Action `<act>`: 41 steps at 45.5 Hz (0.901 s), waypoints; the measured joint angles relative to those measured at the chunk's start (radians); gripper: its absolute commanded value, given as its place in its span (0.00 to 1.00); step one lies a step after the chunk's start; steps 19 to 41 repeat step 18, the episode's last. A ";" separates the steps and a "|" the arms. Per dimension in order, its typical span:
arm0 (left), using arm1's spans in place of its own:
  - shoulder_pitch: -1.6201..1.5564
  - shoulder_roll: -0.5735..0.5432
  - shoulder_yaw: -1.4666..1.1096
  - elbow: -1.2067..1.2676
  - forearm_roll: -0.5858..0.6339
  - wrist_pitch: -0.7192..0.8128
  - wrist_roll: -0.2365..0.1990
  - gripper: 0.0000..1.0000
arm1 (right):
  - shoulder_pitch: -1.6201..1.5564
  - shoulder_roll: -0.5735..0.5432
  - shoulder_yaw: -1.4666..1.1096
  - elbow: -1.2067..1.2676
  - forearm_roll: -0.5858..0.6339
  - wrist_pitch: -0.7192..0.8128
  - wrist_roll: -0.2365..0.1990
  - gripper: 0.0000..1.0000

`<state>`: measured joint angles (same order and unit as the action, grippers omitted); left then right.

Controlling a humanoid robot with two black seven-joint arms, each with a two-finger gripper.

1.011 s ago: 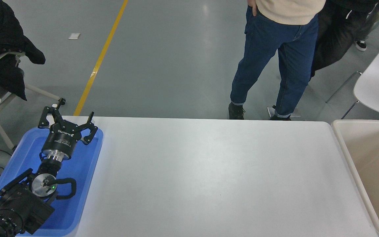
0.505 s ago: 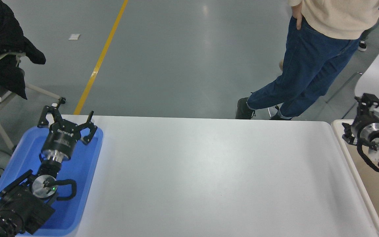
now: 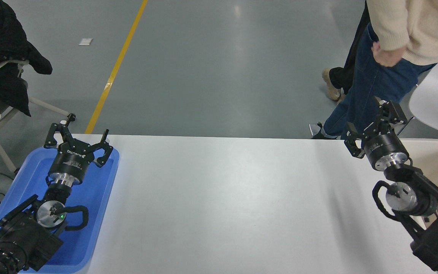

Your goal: Pick up paper ball place in dustbin

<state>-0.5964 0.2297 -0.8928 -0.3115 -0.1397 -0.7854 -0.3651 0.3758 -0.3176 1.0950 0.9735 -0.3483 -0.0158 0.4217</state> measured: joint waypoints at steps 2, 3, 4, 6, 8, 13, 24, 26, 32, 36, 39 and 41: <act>0.000 0.000 0.000 0.000 0.000 0.000 0.000 1.00 | -0.005 0.022 -0.001 -0.009 -0.008 -0.002 0.024 1.00; 0.000 -0.001 0.000 0.000 0.000 0.000 0.000 1.00 | -0.008 0.030 -0.001 -0.012 -0.011 -0.003 0.032 1.00; 0.000 -0.001 0.000 0.000 0.000 0.000 0.000 1.00 | -0.010 0.039 -0.001 -0.015 -0.015 -0.006 0.044 1.00; 0.000 -0.001 0.000 0.000 0.000 0.000 0.000 1.00 | -0.013 0.052 -0.001 -0.019 -0.019 -0.010 0.058 1.00; 0.000 -0.001 0.000 0.000 0.000 0.000 0.000 1.00 | -0.017 0.067 -0.001 -0.023 -0.023 -0.017 0.073 1.00; 0.000 -0.001 0.000 0.000 0.000 0.000 0.000 1.00 | -0.026 0.087 -0.003 -0.028 -0.028 -0.025 0.094 1.00; 0.000 -0.001 0.000 0.000 0.000 0.000 0.000 1.00 | -0.036 0.101 -0.017 -0.030 -0.032 -0.029 0.109 1.00; 0.000 -0.001 0.000 0.000 0.000 0.000 0.000 1.00 | -0.036 0.101 -0.017 -0.030 -0.032 -0.029 0.109 1.00; 0.000 -0.001 0.000 0.000 0.000 0.000 0.000 1.00 | -0.036 0.101 -0.017 -0.030 -0.032 -0.029 0.109 1.00; 0.000 -0.001 0.000 0.000 0.000 0.000 0.000 1.00 | -0.036 0.101 -0.017 -0.030 -0.032 -0.029 0.109 1.00; 0.000 -0.001 0.000 0.000 0.000 0.000 0.000 1.00 | -0.036 0.101 -0.017 -0.030 -0.032 -0.029 0.109 1.00; 0.000 -0.001 0.000 0.000 0.000 0.000 0.000 1.00 | -0.036 0.101 -0.017 -0.030 -0.032 -0.029 0.109 1.00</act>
